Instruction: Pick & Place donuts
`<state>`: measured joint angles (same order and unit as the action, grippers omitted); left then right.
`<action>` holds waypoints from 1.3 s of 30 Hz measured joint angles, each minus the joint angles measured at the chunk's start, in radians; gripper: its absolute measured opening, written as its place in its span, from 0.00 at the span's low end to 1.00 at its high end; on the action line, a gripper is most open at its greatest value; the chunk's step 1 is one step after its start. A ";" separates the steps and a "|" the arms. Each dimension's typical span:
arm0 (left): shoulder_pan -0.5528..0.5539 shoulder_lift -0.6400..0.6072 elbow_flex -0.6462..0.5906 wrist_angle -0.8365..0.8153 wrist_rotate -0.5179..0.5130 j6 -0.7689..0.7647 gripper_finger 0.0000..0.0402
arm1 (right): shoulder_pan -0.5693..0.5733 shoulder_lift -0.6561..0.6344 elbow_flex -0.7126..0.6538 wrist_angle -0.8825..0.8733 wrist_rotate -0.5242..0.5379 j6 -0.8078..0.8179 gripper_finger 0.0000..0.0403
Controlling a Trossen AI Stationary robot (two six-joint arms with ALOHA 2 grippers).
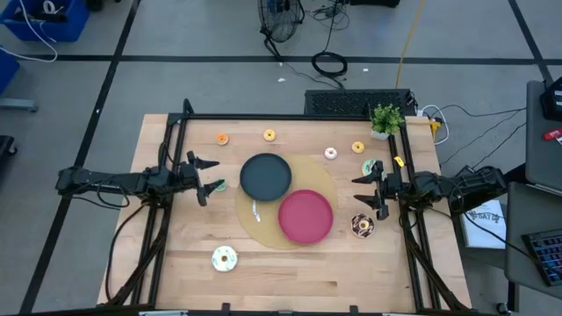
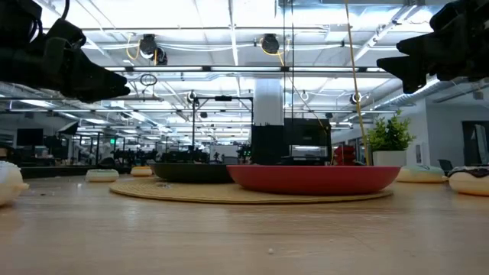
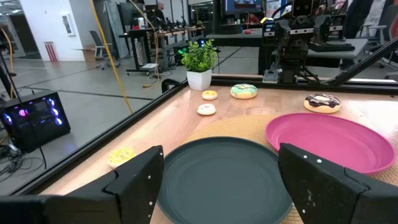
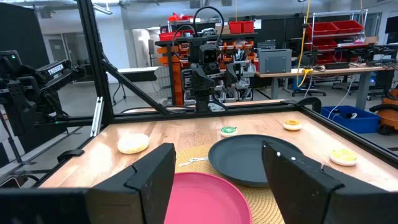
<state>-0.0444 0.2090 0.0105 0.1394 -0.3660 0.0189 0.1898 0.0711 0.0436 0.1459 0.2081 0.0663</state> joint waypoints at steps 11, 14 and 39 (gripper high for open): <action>0.000 0.000 0.000 0.000 0.000 0.000 0.77 | 0.000 0.000 0.000 0.029 0.009 0.131 0.56; 0.000 0.000 0.000 0.000 0.000 0.000 0.77 | 0.000 0.000 0.000 0.062 0.053 0.109 0.56; 0.000 0.000 0.000 0.000 0.000 0.000 0.77 | 0.031 0.184 0.203 -0.229 0.158 0.123 0.56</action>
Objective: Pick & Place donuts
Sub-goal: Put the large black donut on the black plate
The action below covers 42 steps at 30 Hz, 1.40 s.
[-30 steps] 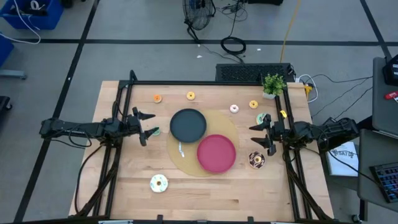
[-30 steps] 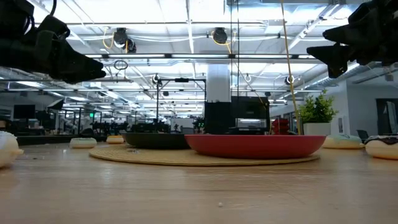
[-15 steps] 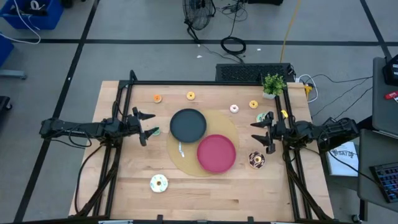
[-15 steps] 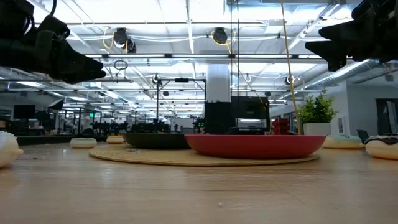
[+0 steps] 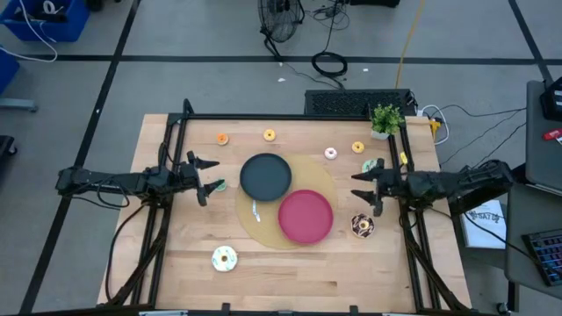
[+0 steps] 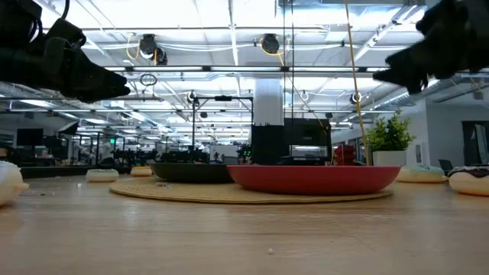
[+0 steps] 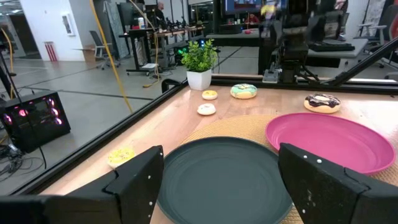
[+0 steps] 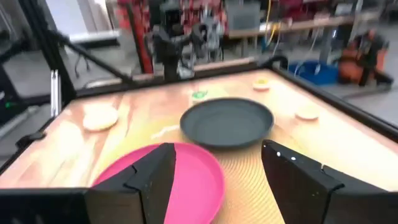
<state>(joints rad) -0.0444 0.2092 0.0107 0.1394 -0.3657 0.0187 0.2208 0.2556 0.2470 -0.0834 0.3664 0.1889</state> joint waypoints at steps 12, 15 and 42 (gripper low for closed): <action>0.000 0.000 0.000 -0.001 0.000 0.000 0.77 | 0.146 0.823 0.668 -1.059 -0.255 0.421 0.56; 0.000 0.000 0.000 -0.001 0.000 0.000 0.77 | 0.178 0.960 0.690 -1.198 -0.346 0.464 0.56; 0.000 0.000 0.000 0.000 0.000 0.000 0.77 | 0.445 1.089 0.520 -0.681 -0.181 0.728 0.56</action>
<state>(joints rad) -0.0444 0.2089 0.0105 0.1390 -0.3660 0.0186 0.6655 1.3448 0.7668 -0.7644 0.1856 0.9169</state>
